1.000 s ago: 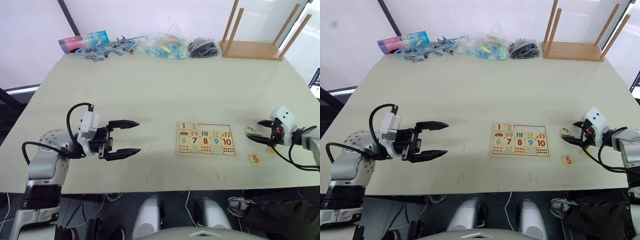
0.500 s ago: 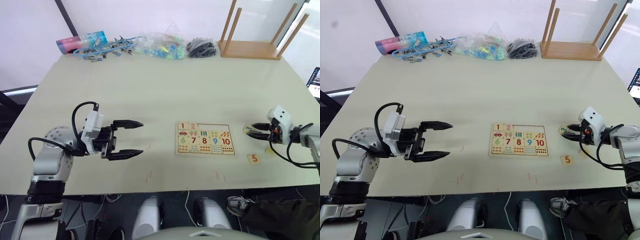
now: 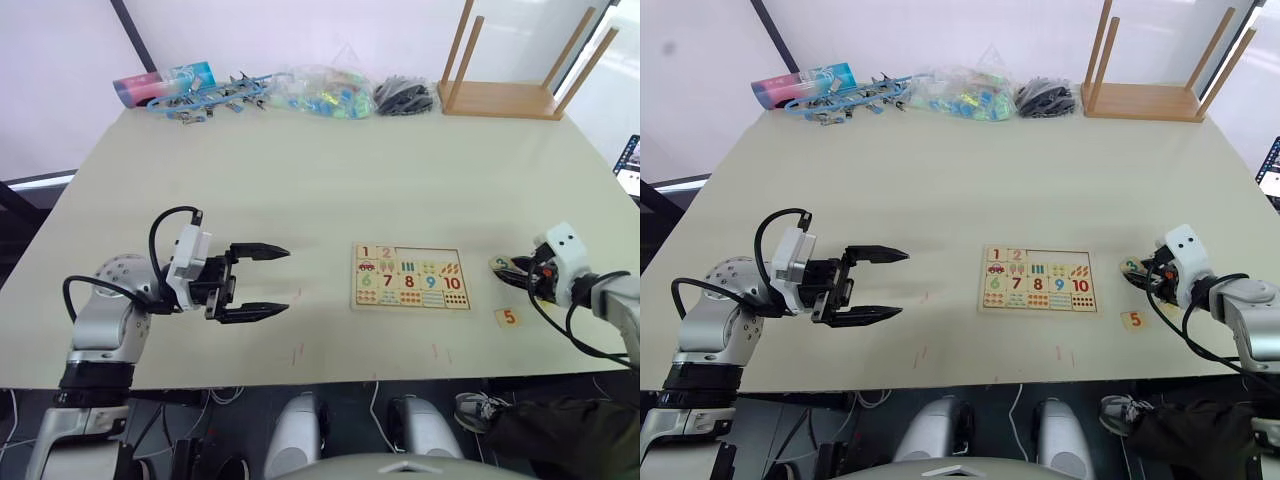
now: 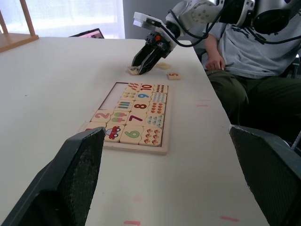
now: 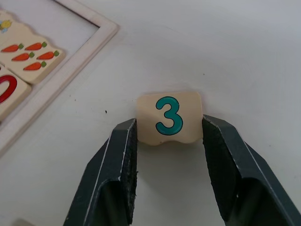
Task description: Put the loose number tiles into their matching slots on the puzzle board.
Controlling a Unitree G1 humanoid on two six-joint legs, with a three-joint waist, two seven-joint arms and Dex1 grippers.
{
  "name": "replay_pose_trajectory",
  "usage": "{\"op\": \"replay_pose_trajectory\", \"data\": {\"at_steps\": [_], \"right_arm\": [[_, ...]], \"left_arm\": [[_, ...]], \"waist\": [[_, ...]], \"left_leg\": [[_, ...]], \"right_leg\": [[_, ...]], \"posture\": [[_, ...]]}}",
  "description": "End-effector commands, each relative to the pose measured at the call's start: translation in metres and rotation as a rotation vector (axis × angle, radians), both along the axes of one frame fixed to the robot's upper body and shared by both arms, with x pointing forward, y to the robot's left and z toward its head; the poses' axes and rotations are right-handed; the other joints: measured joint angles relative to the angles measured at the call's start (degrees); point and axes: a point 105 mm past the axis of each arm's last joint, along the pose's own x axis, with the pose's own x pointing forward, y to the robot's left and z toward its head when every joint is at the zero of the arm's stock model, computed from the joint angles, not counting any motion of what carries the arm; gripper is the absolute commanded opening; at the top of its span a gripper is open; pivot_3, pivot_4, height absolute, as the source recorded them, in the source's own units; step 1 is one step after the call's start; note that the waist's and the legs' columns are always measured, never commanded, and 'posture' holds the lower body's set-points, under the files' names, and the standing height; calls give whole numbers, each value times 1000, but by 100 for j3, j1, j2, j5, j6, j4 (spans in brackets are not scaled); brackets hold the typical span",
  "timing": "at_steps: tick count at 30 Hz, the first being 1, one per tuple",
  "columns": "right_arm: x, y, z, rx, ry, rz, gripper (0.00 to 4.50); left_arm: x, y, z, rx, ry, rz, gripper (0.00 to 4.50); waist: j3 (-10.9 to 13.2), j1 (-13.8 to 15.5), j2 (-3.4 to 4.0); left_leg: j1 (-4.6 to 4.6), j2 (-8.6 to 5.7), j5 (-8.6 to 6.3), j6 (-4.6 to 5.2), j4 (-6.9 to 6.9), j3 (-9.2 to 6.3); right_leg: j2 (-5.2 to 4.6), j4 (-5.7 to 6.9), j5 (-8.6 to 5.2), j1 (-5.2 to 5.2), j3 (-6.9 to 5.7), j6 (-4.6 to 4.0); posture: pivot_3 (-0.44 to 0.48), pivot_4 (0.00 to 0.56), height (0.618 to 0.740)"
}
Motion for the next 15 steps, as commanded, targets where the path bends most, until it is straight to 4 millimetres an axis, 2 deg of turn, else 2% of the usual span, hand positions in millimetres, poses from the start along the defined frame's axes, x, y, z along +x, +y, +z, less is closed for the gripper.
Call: {"op": "replay_pose_trajectory", "data": {"at_steps": [1,5,11,15], "right_arm": [[-10,9,4,31,33,-204,1475],[-19,27,0,48,50,-327,1475],[-21,33,6,68,52,-469,1475],[-26,41,3,83,82,-511,1475]], "left_arm": [[0,-2,6,-1,-35,-21,4500],[1,-3,6,0,-36,-27,4500],[2,-3,7,2,-39,-27,4500],[2,-4,7,-1,-41,-26,4500]], "waist": [[-3,3,-4],[-5,-16,-8],[-6,-59,-9],[-5,-70,-9]], "left_leg": [[0,-1,0,0,0,1],[-4,2,0,0,-2,-11],[-6,-2,-1,0,-1,-13],[-12,-2,0,0,-3,-17]], "right_leg": [[-1,0,0,-1,2,0],[2,1,0,-4,-6,-2],[-1,0,-1,-6,-8,-1],[1,0,-1,-8,-13,-1]], "posture": [[0,150,738],[0,150,738],[0,150,738],[0,150,738]]}}
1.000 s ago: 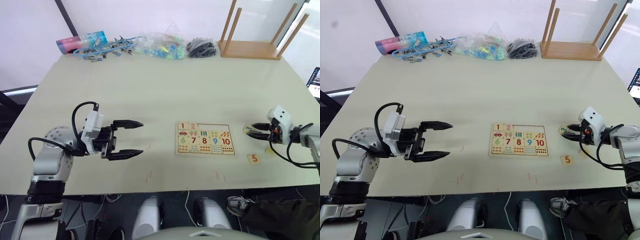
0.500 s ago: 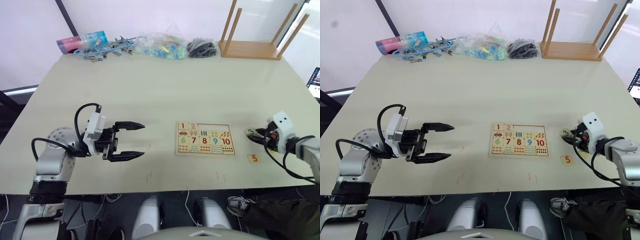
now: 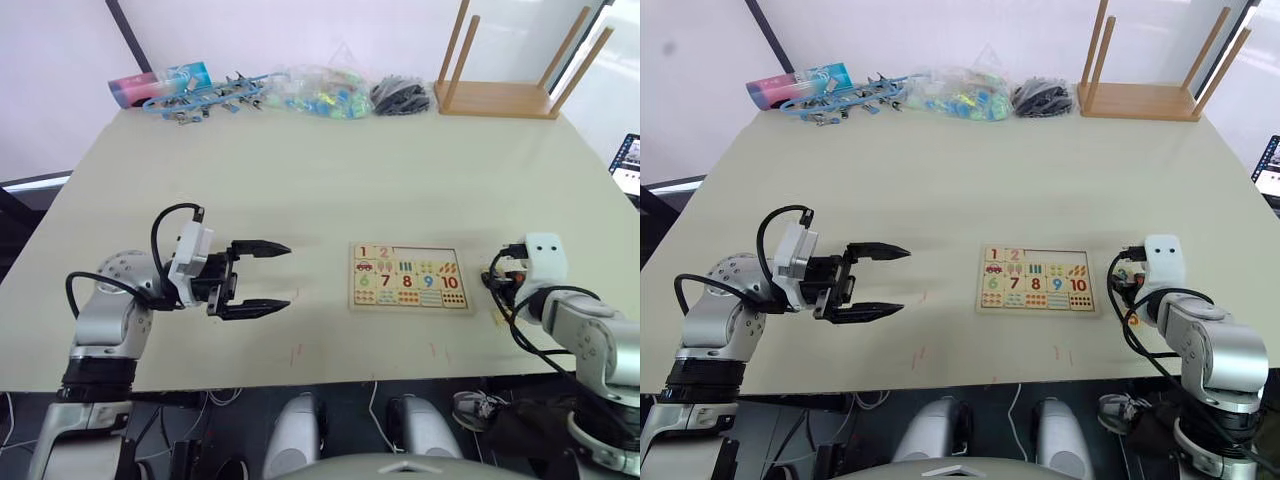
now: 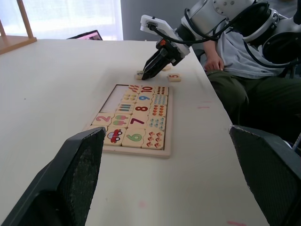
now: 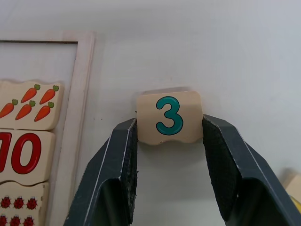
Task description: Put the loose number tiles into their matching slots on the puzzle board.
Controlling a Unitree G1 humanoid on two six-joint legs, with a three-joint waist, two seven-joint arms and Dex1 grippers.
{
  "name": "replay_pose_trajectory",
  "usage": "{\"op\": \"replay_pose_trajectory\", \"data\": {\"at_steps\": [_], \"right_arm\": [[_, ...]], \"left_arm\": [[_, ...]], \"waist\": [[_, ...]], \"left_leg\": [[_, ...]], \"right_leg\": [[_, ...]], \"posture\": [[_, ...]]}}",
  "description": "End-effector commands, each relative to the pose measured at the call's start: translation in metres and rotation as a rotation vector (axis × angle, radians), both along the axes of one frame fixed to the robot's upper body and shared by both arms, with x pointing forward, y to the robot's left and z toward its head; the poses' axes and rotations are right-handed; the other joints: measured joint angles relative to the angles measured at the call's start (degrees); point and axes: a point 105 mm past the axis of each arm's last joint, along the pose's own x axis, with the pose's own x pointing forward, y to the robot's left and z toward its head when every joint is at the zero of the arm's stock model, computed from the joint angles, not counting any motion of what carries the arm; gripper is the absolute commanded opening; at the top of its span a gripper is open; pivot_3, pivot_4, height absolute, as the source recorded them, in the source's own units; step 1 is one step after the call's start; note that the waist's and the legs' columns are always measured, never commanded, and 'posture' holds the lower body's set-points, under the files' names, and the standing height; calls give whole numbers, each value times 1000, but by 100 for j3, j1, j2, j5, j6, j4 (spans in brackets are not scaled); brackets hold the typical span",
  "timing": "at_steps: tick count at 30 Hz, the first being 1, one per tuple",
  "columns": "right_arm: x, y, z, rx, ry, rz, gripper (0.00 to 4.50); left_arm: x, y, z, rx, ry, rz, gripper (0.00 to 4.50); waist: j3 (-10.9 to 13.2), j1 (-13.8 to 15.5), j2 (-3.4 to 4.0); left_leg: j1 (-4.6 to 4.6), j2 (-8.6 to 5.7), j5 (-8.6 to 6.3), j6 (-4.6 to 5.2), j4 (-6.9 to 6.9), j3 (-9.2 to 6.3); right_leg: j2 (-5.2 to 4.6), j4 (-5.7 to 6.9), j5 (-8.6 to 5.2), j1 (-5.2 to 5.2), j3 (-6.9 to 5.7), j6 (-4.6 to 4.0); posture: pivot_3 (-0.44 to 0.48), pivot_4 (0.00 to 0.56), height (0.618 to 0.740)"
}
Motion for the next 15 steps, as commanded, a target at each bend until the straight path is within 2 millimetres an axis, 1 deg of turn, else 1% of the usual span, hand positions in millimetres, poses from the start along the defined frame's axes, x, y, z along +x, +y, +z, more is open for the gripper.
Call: {"op": "replay_pose_trajectory", "data": {"at_steps": [1,4,6,8,9,12,13,15], "right_arm": [[-7,1,-1,0,17,-45,1475],[-10,6,-4,21,29,-57,1475],[-10,12,-5,62,28,-64,1475],[-9,14,-3,74,19,-71,2515],[-8,13,-2,74,16,-74,2869],[-6,2,6,34,-27,-110,4389],[-5,0,9,27,-46,-117,4461],[-4,-2,16,19,-77,-114,4461]], "left_arm": [[-1,-3,5,-1,-35,-22,4500],[-2,-3,6,-3,-35,-21,4500],[-2,-3,5,-3,-35,-19,4500],[-3,-3,5,-3,-32,-17,4500],[-3,-3,5,-4,-31,-17,4500],[-3,-3,4,-4,-29,-14,4500],[-3,-3,4,-4,-29,-14,4500],[-4,-2,4,-5,-29,-12,4500]], "waist": [[0,-1,0],[-2,-9,-2],[-4,-14,-6],[-5,-22,-8],[-5,-23,-8],[-5,-16,-8],[-5,-14,-7],[-4,-15,-7]], "left_leg": [[-3,0,0,0,0,-4],[-12,-1,0,0,0,-6],[-14,-2,0,0,0,-8],[-14,-3,0,-1,1,-9],[-14,-3,1,-1,1,-10],[-17,-2,1,-1,2,-14],[-19,-2,1,-1,2,-16],[-29,-4,1,-1,5,-18]], "right_leg": [[0,-1,0,0,-5,0],[0,-2,0,-6,-8,0],[1,-2,0,-7,-11,0],[4,-2,0,-8,-12,0],[4,-2,0,-8,-13,0],[3,-1,0,-8,-15,0],[1,-2,0,-9,-16,0],[-2,-2,0,-17,-17,1]], "posture": [[0,150,738],[0,150,738],[0,150,738],[0,150,738],[0,150,738],[0,150,738],[0,150,738],[0,150,738]]}}
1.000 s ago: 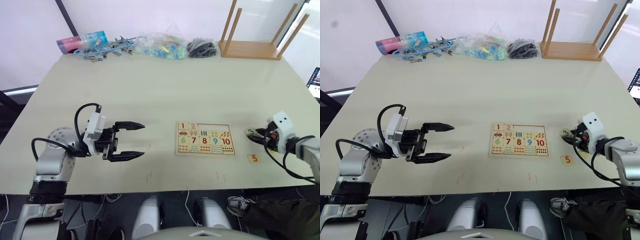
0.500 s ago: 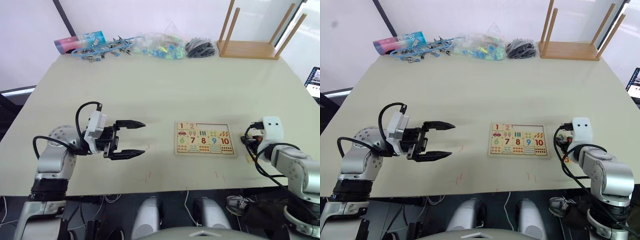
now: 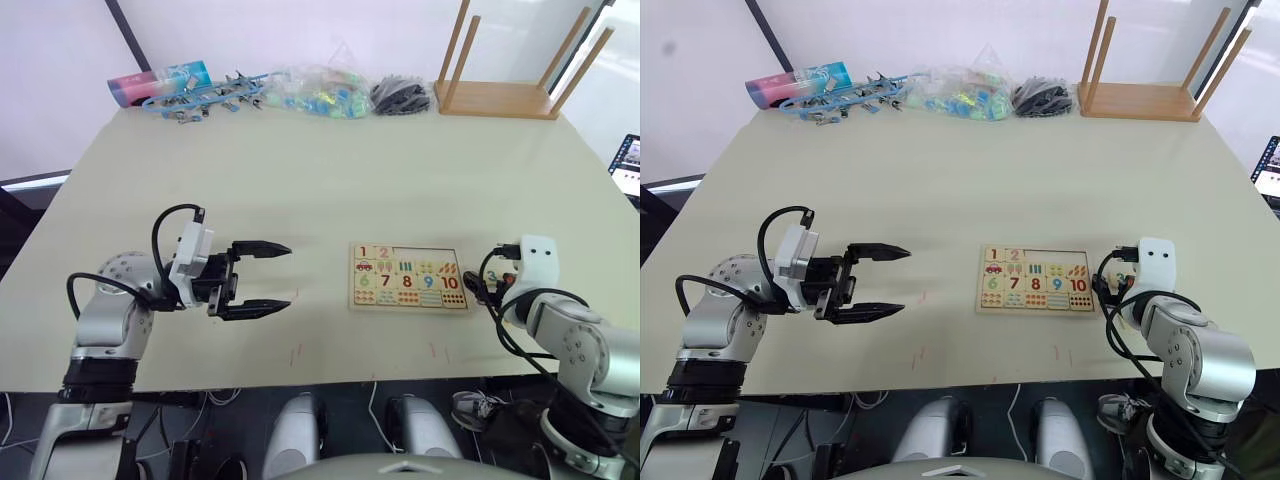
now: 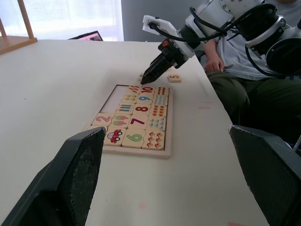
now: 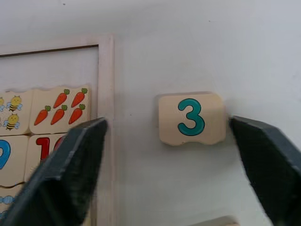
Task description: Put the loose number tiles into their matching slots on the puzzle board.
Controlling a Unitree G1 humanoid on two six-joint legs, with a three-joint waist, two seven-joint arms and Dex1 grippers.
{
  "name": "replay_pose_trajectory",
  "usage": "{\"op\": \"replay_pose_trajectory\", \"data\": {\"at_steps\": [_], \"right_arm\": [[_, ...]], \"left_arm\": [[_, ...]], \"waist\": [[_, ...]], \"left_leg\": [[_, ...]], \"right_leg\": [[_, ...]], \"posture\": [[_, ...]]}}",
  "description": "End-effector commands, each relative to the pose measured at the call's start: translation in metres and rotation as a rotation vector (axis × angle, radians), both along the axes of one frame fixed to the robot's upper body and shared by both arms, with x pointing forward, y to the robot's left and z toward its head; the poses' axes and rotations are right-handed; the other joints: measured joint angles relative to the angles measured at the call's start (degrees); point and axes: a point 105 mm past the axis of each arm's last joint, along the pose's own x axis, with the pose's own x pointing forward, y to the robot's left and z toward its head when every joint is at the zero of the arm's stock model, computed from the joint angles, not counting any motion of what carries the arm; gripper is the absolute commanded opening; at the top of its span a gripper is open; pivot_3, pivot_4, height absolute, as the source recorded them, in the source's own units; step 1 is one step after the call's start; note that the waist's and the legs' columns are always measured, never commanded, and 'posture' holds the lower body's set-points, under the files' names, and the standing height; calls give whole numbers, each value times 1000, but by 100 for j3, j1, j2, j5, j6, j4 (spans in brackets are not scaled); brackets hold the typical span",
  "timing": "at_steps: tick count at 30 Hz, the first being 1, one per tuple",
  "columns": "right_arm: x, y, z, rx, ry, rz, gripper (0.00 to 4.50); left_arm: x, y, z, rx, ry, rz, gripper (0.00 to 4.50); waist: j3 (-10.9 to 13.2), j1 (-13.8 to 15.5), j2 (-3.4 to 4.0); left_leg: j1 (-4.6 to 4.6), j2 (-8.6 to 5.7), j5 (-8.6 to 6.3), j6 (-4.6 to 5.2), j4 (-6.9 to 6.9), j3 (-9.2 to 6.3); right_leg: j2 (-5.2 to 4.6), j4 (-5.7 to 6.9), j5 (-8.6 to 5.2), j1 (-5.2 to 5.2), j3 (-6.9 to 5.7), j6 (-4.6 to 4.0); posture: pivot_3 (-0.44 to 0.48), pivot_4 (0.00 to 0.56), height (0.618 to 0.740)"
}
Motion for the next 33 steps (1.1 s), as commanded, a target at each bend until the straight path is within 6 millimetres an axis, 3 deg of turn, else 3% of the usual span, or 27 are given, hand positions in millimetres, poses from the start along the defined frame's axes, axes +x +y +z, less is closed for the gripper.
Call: {"op": "replay_pose_trajectory", "data": {"at_steps": [1,7,16,20,27,33], "right_arm": [[1,-15,19,-54,-83,-29,4461],[1,-29,41,-122,-176,81,4461],[4,-26,57,-106,-279,569,4461],[1,-31,54,-108,-265,840,4461],[3,-36,46,-175,-247,1160,4461],[12,-48,22,-210,-196,1280,4461]], "left_arm": [[-3,-2,6,-1,-38,-15,4500],[-2,-2,7,-4,-41,-8,4500],[1,-5,8,-4,-44,-16,4500],[0,-6,7,-1,-43,-22,4500],[-1,-8,8,-8,-47,-20,4500],[-2,-9,9,-13,-52,-18,4500]], "waist": [[0,-2,0],[2,7,3],[1,1,-3],[3,9,-6],[4,6,-8],[6,30,-9]], "left_leg": [[-24,-2,1,0,4,-2],[-36,-12,2,-1,1,-3],[-32,-12,1,1,4,-8],[-33,-20,1,3,8,-6],[-31,-15,2,2,11,-5],[-32,-15,3,1,18,6]], "right_leg": [[0,1,1,-21,0,1],[7,-1,6,-30,-3,11],[12,-1,4,-26,-1,7],[11,-4,6,-24,9,12],[18,-1,15,-24,8,26],[19,-1,18,-21,9,31]], "posture": [[0,150,738],[0,150,738],[0,150,738],[0,150,738],[0,150,738],[0,150,738]]}}
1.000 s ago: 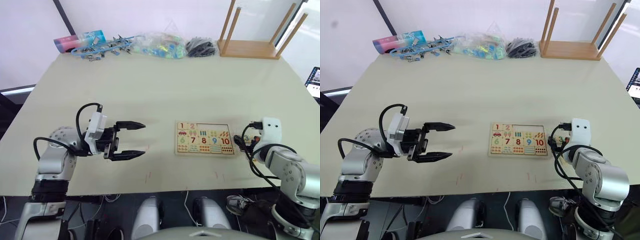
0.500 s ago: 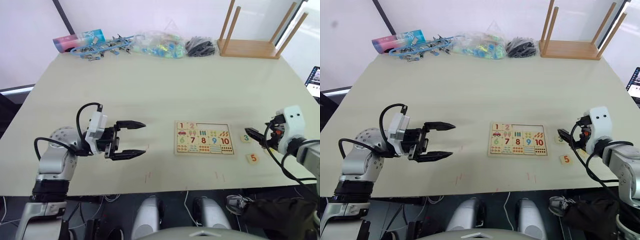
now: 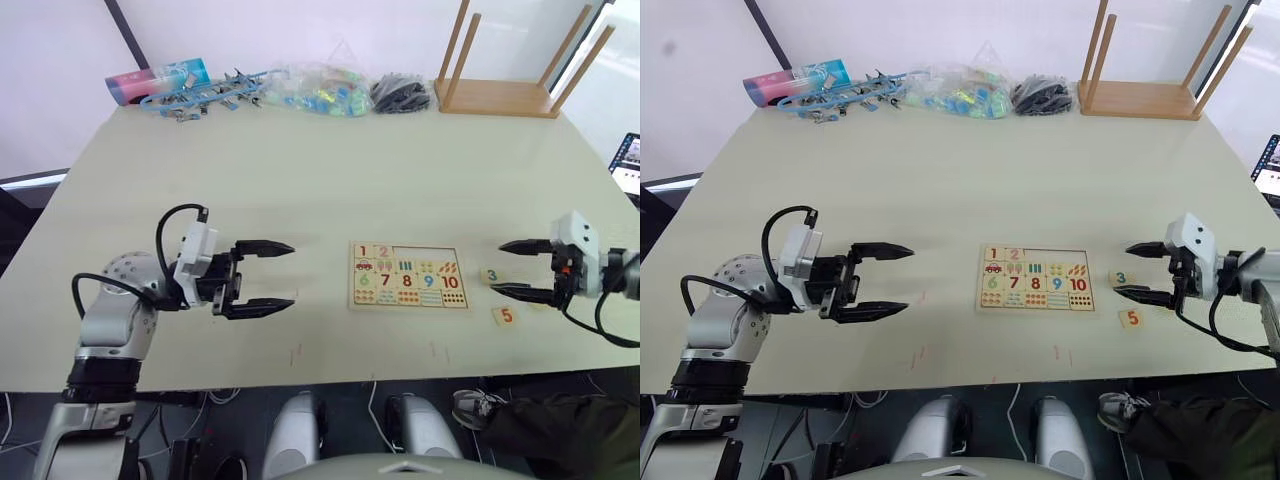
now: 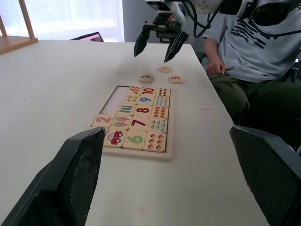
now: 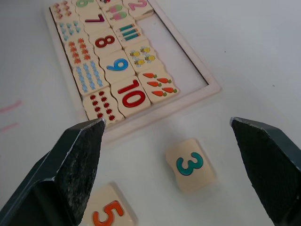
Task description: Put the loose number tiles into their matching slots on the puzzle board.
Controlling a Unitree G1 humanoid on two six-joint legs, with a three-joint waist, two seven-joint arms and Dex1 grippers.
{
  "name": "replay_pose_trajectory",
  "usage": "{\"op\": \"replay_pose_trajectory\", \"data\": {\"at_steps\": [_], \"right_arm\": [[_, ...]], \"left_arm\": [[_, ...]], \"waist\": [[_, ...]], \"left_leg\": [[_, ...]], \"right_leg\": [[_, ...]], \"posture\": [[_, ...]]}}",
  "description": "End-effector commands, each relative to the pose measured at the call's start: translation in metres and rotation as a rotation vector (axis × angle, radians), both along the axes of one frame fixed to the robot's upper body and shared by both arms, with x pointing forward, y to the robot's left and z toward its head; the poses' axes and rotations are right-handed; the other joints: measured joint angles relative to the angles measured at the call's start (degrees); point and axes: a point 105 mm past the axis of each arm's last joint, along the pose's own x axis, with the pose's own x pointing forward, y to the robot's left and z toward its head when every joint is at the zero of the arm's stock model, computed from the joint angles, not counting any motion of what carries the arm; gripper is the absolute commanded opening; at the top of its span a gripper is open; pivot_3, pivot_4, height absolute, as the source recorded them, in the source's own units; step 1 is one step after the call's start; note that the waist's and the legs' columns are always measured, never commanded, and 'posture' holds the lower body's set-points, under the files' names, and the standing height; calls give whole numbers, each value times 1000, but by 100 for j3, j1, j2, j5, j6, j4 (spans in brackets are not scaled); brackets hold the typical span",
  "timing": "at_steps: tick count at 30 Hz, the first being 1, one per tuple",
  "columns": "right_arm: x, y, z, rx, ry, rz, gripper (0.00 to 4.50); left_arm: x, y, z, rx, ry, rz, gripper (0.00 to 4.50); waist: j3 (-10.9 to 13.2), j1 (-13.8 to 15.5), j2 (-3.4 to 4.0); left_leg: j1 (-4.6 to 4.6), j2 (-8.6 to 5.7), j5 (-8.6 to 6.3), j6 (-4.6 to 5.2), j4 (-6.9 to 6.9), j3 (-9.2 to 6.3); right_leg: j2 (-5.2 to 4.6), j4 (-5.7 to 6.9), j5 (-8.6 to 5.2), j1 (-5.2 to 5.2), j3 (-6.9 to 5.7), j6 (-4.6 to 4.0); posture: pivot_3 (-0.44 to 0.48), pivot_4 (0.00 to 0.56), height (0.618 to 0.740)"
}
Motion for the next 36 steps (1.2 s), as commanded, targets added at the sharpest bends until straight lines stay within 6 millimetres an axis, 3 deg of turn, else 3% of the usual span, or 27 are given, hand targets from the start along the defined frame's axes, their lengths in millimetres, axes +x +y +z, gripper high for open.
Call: {"op": "replay_pose_trajectory", "data": {"at_steps": [1,16,36], "right_arm": [[-1,-11,-12,-52,4,52,4461],[20,-26,-25,-101,-13,73,4461],[30,-17,-36,-88,-28,94,4461]], "left_arm": [[-3,-4,7,-6,-38,-15,4500],[-4,-4,14,-12,-47,-28,4500],[-4,3,14,-16,-50,-30,4500]], "waist": [[0,28,0],[3,-12,4],[2,-31,4]], "left_leg": [[0,0,0,0,0,9],[6,2,18,-30,3,25],[13,7,19,-33,11,27]], "right_leg": [[0,0,0,0,-1,0],[1,3,2,6,1,0],[3,9,5,12,2,1]], "posture": [[0,150,738],[0,150,738],[0,150,738]]}}
